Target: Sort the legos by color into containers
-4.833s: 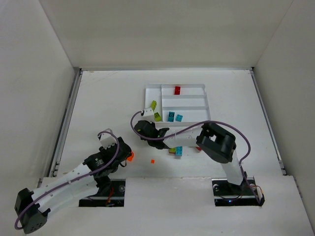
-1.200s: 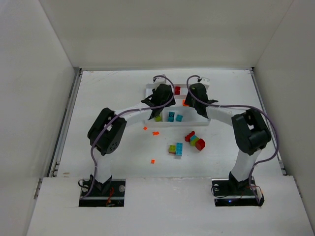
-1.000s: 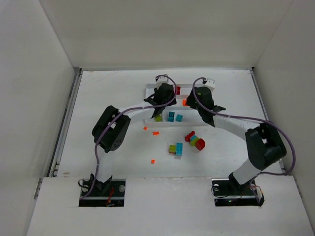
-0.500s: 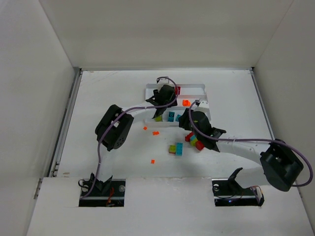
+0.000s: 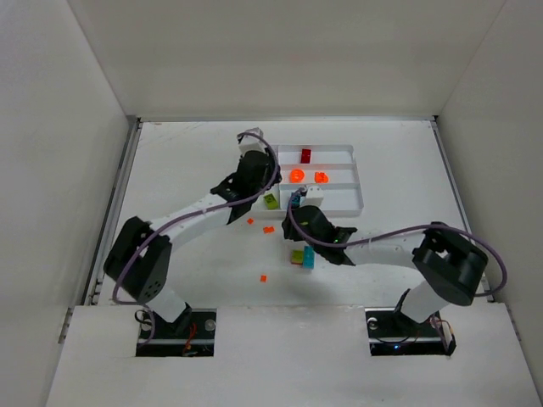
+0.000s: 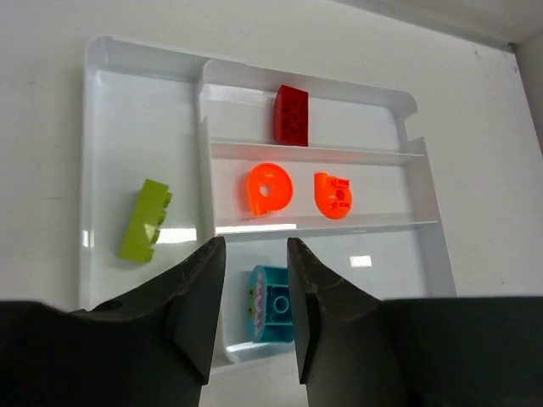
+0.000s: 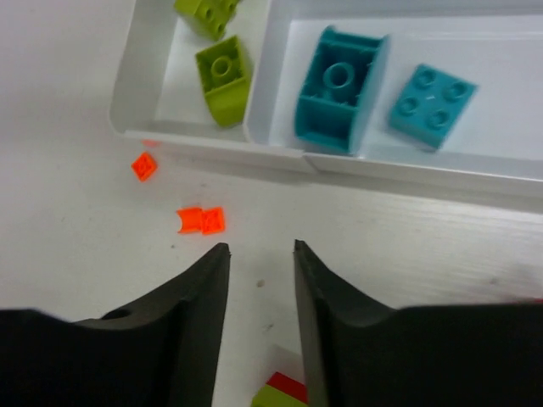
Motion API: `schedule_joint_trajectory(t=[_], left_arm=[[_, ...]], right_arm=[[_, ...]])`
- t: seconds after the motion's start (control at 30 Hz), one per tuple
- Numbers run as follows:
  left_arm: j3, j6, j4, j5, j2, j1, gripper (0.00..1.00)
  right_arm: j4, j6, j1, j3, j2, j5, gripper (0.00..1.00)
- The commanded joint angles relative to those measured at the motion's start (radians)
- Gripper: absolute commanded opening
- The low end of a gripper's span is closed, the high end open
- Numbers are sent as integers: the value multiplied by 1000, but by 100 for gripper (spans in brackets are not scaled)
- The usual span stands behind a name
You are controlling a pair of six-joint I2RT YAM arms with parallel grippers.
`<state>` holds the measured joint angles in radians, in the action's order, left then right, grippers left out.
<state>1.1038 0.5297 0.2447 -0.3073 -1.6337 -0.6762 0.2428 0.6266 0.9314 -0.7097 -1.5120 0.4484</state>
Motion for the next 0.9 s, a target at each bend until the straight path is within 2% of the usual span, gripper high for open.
schedule_joint_trajectory(t=[0.0, 0.07, 0.2, 0.37, 0.6, 0.87], left_arm=[[-151, 9, 33, -16, 145, 34, 32], [-246, 16, 31, -26, 217, 48, 32], [-410, 33, 21, -36, 320, 77, 32], [-541, 50, 31, -33, 336, 97, 35], [-550, 44, 87, -7, 262, 86, 40], [-524, 47, 113, -13, 181, 73, 42]], right_arm=[[66, -27, 40, -102, -89, -20, 47], [66, -34, 54, -143, -144, -25, 50], [53, -57, 66, -212, -234, -25, 50], [13, -76, 66, -266, -293, -24, 48], [-42, -94, 66, -316, -335, -24, 58], [-86, -131, 88, -369, -376, -10, 47]])
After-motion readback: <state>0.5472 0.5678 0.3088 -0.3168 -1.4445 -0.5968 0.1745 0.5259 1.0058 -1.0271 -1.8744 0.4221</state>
